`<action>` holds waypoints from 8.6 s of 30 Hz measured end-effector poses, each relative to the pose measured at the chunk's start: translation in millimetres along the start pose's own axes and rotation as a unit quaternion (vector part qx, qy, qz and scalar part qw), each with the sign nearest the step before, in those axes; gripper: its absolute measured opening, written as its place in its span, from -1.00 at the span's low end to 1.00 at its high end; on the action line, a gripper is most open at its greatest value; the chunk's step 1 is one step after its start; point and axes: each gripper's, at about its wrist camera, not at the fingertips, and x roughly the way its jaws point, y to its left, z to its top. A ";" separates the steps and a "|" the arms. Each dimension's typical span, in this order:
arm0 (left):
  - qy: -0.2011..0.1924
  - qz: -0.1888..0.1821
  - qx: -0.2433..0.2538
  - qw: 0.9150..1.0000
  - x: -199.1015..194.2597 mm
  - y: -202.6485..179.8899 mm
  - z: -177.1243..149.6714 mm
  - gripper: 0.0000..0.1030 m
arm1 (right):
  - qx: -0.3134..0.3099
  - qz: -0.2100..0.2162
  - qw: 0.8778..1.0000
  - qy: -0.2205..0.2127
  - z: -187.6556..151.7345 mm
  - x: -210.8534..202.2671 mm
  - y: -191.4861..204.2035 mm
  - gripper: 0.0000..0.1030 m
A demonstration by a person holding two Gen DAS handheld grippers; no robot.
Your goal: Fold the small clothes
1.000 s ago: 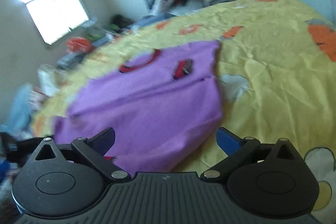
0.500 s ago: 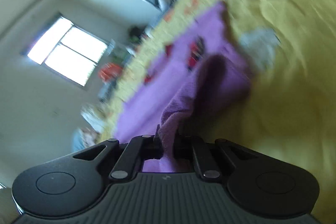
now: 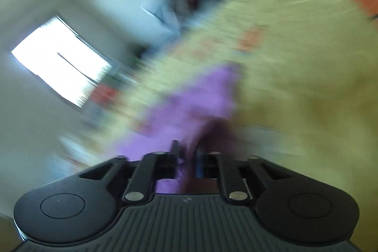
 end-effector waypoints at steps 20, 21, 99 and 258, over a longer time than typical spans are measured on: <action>0.074 0.006 -0.014 0.997 -32.8 0.1 -59.9 -0.89 | -0.299 -0.106 0.948 -0.011 -118.2 31.4 145.7 -0.79; 0.092 0.007 -0.024 0.995 -26.7 -1.0 -60.3 -0.87 | -0.268 -0.087 0.959 -0.014 -112.2 22.8 139.6 -0.79; 0.134 0.011 0.023 0.991 -48.1 6.5 -94.3 -0.91 | -0.064 -0.077 0.992 -0.074 -143.0 -105.1 34.1 0.67; 0.020 0.139 -0.071 0.988 126.1 14.2 94.2 -0.88 | -0.343 -0.122 0.931 0.028 75.3 158.1 65.1 -0.88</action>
